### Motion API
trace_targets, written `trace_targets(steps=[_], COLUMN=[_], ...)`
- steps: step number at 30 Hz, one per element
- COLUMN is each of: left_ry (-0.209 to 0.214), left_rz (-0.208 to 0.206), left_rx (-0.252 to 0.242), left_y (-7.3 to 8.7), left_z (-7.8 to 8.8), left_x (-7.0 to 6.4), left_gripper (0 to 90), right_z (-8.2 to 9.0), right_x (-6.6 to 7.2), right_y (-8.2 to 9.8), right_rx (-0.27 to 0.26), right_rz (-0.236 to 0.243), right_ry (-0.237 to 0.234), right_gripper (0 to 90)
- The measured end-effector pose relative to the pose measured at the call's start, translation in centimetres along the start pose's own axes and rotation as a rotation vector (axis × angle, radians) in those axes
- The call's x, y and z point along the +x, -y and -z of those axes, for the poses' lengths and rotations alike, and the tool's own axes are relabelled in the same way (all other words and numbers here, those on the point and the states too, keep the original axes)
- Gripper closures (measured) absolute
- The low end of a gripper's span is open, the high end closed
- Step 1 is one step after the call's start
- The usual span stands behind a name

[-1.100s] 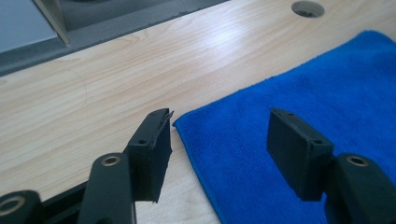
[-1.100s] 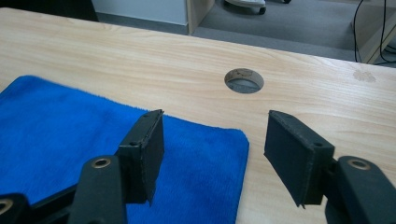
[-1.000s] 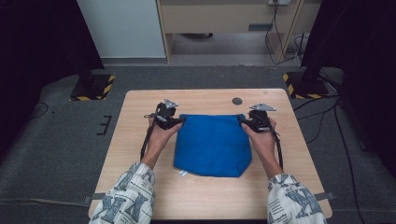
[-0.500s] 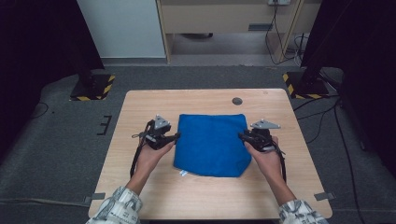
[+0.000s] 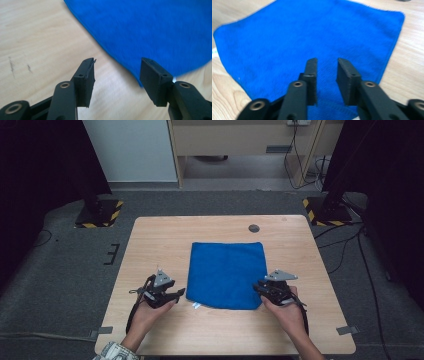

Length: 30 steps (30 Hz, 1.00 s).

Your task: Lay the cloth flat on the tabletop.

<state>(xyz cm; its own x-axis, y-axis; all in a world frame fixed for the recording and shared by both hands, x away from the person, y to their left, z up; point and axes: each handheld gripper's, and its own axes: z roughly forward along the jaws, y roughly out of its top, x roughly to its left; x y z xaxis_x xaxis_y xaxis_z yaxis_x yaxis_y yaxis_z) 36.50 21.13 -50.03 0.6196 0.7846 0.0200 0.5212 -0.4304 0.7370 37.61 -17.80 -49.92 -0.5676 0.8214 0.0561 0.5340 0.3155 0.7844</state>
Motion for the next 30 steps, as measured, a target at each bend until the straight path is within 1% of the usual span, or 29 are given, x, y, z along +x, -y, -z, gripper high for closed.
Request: trace_targets(steps=[1,2,3,4,5,6,7,9,11,12,14,17,18,19,20,23,25,26,28,30], left_ry=[0.004,0.014,0.02,0.028,0.032,0.042,0.042,0.066,0.065,0.067,0.076,0.076,0.078,0.078,0.079,0.082,0.086,0.096,0.106,0.134], left_rz=[-0.003,0.006,0.01,0.011,0.009,0.007,0.007,0.012,-0.007,-0.005,0.0,-0.01,-0.008,-0.008,-0.007,-0.008,-0.007,0.0,0.0,0.001], left_rx=[0.014,0.019,0.02,0.022,0.022,0.026,0.026,0.024,0.032,0.037,0.045,0.05,0.051,0.051,0.053,0.055,0.055,0.056,0.063,0.062], left_y=[0.2,0.4,0.5,0.5,0.6,0.6,0.6,0.7,0.7,0.7,0.7,0.7,0.7,0.7,0.8,0.7,0.7,0.7,0.6,0.6], left_z=[-0.1,-0.1,-0.2,-0.2,-0.2,-0.3,-0.3,-0.5,-0.7,-0.9,-1.1,-1.2,-1.2,-1.2,-1.3,-1.3,-1.4,-1.5,-1.7,-1.8], left_x=[-0.1,-0.1,-0.1,-0.1,-0.2,-0.3,-0.3,-0.5,-0.7,-0.8,-0.8,-1.0,-1.0,-1.0,-1.0,-1.0,-1.0,-1.0,-0.9,-1.0], left_gripper=[45.0,45.1,45.0,45.0,44.9,44.8,44.4,44.2,43.9,43.6,43.5,43.8,44.2,44.7,44.7,46.7,48.8,50.8,51.7,55.4], right_z=[-0.2,-0.4,-0.6,-0.7,-1.0,-1.0,-1.0,-1.0,-1.0,-1.0,-0.9,-0.4,0.1,0.3,0.3,1.1,1.6,1.9,2.0,2.1], right_x=[0.1,0.3,0.4,0.4,0.5,0.5,0.5,0.5,0.4,0.2,0.0,-0.3,-0.6,-0.6,-0.6,-0.8,-0.9,-1.0,-1.0,-0.9], right_y=[0.1,0.2,0.4,0.5,0.9,1.0,1.2,1.4,1.7,1.9,2.1,2.3,2.4,2.5,2.5,3.0,3.3,3.4,3.4,3.3], right_rx=[0.004,0.017,0.028,0.034,0.057,0.067,0.075,0.079,0.094,0.103,0.114,0.117,0.118,0.121,0.121,0.128,0.118,0.098,0.091,0.073], right_rz=[0.004,0.005,0.016,0.018,0.031,0.038,0.037,0.039,0.038,0.042,0.036,0.022,0.012,0.008,0.008,0.004,0.003,-0.007,-0.01,-0.011], right_ry=[0.002,0.0,0.003,0.007,0.006,0.006,0.007,0.013,0.019,0.024,0.031,0.044,0.057,0.058,0.058,0.07,0.06,0.048,0.043,0.03], right_gripper=[62.7,60.6,58.7,57.3,54.9,54.3,54.0,53.3,53.0,52.9,52.8,52.8,52.9,52.9,52.9,53.2,55.7,57.9,59.3,61.6])
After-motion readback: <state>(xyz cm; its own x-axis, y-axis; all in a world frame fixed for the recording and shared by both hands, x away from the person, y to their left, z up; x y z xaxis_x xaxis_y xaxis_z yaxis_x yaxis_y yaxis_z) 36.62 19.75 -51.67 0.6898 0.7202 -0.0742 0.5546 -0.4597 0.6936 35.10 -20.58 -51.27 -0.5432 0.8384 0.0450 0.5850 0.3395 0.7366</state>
